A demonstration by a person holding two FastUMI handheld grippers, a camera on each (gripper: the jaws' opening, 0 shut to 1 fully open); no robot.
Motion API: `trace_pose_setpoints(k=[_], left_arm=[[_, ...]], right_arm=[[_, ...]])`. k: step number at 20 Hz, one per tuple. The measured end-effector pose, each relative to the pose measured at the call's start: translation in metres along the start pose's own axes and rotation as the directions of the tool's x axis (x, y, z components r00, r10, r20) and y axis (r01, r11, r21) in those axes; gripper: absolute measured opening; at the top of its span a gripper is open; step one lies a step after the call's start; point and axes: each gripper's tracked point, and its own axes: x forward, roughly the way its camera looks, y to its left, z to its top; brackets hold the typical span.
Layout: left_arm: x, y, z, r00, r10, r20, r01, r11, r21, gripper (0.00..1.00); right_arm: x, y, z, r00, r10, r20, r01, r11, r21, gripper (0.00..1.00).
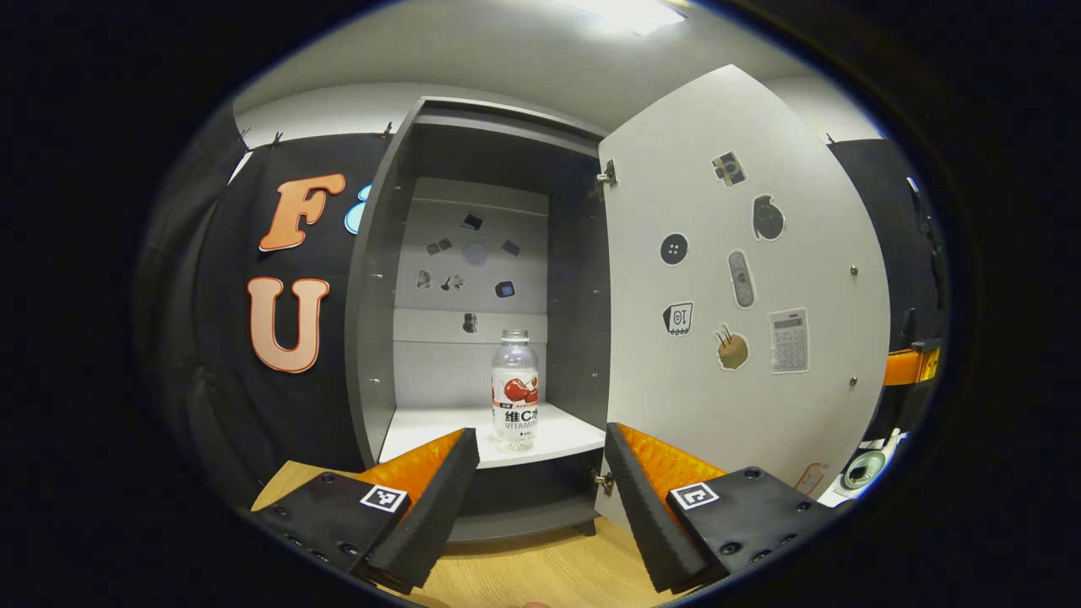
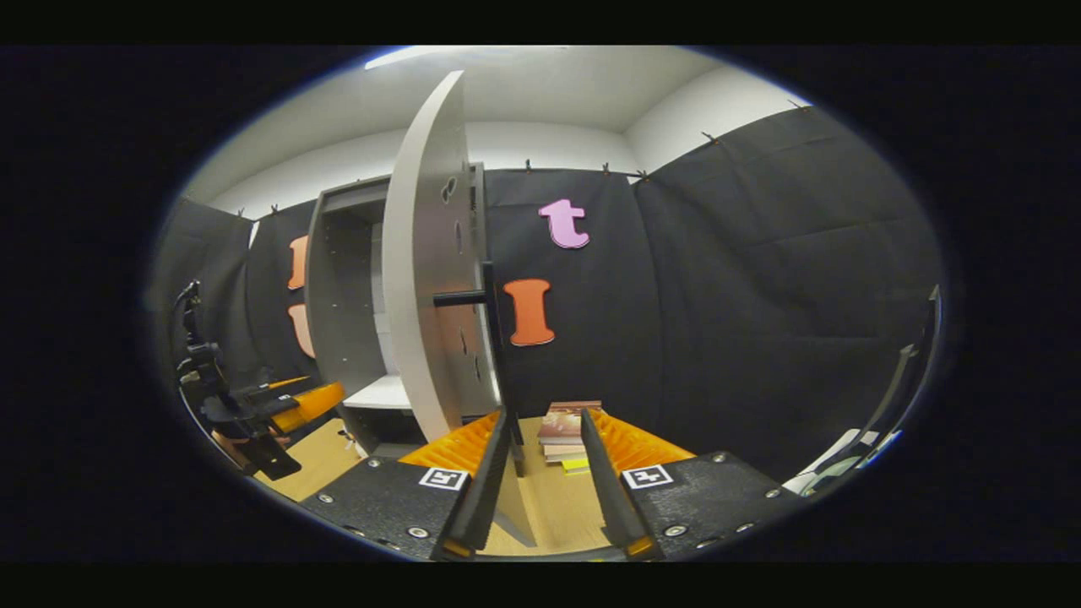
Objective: Open the cabinet door with the right hand, grasp the bottle in the cabinet with the left hand and place it on the coaster, then close the cabinet door with the right hand.
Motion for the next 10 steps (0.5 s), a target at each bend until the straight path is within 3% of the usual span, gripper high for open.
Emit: trace_pose_setpoints(k=[7, 10], left_arm=[[0.008, 0.011, -0.005, 0.999, -0.031, -0.014, 0.031, 1.000, 0.000, 0.97], [0.018, 0.020, -0.002, 0.999, -0.040, -0.006, 0.040, 0.999, 0.008, 0.97]], right_arm=[[-0.044, -0.010, -0.004, 0.983, -0.176, -0.043, 0.173, 0.983, -0.057, 0.61], [-0.065, 0.008, 0.000, 0.968, -0.247, -0.036, 0.245, 0.968, -0.052, 0.75]])
